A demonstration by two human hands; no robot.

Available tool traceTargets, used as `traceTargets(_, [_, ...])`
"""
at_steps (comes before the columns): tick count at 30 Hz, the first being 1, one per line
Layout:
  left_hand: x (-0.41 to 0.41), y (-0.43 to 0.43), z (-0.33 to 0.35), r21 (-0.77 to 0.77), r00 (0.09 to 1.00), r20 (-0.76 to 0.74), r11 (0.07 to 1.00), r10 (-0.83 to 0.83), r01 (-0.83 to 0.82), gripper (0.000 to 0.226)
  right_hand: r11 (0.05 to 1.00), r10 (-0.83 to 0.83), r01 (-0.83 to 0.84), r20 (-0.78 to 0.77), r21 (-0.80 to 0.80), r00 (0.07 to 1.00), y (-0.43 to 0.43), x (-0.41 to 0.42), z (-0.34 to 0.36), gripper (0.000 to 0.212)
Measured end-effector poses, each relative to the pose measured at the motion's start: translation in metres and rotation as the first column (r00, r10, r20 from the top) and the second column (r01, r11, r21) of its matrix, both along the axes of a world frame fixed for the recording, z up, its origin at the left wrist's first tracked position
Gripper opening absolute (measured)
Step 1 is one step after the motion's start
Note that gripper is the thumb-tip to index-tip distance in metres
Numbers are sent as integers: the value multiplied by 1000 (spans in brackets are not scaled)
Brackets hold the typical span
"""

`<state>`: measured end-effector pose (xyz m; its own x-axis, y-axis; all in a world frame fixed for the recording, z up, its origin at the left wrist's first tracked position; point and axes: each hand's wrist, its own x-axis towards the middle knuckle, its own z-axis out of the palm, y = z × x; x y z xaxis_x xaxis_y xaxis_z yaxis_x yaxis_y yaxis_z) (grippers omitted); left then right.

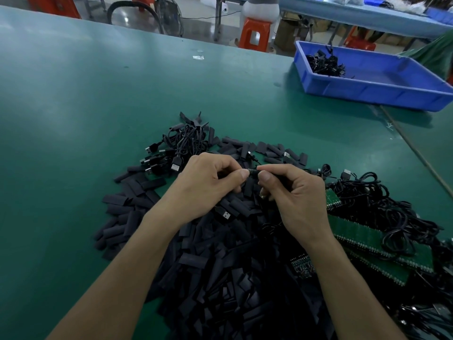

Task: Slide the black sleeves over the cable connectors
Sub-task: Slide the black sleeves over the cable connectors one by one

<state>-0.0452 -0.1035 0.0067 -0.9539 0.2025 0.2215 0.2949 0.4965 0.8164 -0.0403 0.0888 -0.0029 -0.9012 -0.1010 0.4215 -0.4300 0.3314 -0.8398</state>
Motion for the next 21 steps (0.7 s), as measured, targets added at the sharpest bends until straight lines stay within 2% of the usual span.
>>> traceTargets(5, [0, -1, 0, -33, 1000, 25, 999, -17, 18, 19, 998, 58, -57, 49, -18, 997, 1, -1, 1, 18])
traceTargets(9, [0, -1, -1, -2, 999, 32, 1000, -30, 30, 21, 999, 43, -42, 46, -19, 998, 0, -2, 1, 20])
traceTargets(13, [-2, -1, -2, -3, 998, 59, 1000, -28, 28, 27, 989, -88, 94, 55, -114, 995, -4, -3, -1, 31])
traceTargets(16, [-3, 1, -7, -12, 998, 53, 1000, -15, 16, 31, 940, -204, 223, 99, -257, 974, -9, -1, -6, 24])
traceTargets(21, [-2, 4, -10, -43, 999, 7, 998, 36, -35, 30, 923, -227, 249, 107, -292, 968, -23, 4, -10, 35])
